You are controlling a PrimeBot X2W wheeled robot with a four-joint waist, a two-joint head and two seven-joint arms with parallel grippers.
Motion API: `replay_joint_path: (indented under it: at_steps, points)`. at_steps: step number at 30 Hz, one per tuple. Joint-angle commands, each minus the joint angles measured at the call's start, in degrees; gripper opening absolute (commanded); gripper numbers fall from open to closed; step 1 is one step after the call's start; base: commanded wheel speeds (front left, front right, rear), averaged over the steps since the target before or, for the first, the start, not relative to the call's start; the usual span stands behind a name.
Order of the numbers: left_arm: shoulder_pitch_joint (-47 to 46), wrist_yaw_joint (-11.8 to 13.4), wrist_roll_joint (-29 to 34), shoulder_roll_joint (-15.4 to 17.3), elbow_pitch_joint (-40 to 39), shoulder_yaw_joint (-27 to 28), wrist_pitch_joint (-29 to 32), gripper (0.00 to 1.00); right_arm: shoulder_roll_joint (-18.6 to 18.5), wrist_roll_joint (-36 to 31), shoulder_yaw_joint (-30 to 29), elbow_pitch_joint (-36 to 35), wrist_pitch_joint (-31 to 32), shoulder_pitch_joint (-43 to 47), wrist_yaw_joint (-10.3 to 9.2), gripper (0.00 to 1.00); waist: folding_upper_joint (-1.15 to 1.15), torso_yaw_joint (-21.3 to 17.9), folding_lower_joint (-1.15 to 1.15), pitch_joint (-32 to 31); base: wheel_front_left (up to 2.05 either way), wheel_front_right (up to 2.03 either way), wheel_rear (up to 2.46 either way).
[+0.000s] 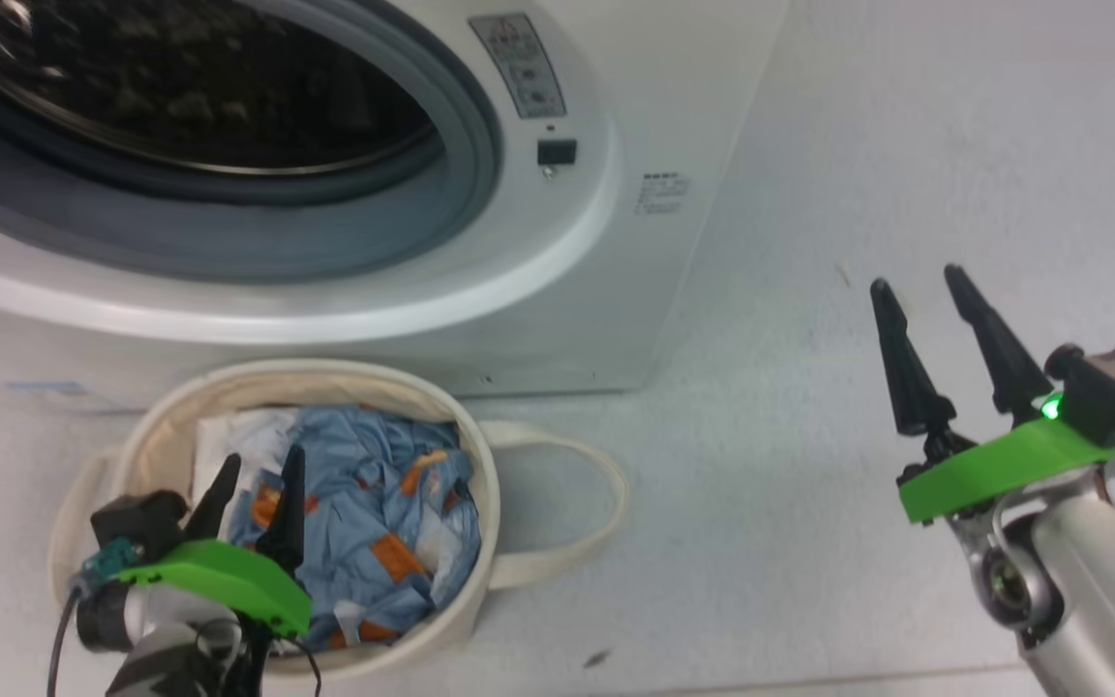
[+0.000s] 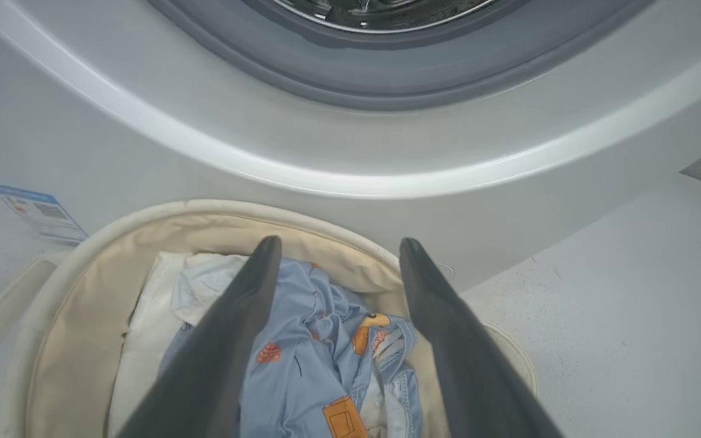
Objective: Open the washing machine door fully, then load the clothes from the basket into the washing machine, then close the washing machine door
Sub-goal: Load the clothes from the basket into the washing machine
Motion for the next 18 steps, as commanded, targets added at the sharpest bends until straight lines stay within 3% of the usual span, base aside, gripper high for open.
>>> replay_joint_path:
  at_steps: [1, 9, 18]
  points:
    - [-1.69, -0.31, -1.1, 1.29, 0.89, 1.76, -0.69, 1.0, -1.62, -0.45, 0.58, -2.07, -0.71, -1.25, 0.05, 1.0, 0.0, -0.86, -0.01, 2.5, 0.0, 0.0, 0.0]
    - [-10.24, -0.32, -4.17, 1.14, 16.24, -2.38, 0.54, 1.0, -2.85, -1.27, 0.0, -3.86, -0.71, -4.03, 0.05, 1.0, 0.0, -1.98, -0.01, 9.84, 0.0, 0.0, 0.0]
    - [-16.54, -0.16, -3.19, 2.72, 24.69, -6.63, 2.98, 1.0, -3.77, -2.46, -2.12, -6.43, -0.71, -5.96, 0.05, 1.0, 0.0, -3.76, -0.01, 15.96, 0.0, 0.0, 0.0]
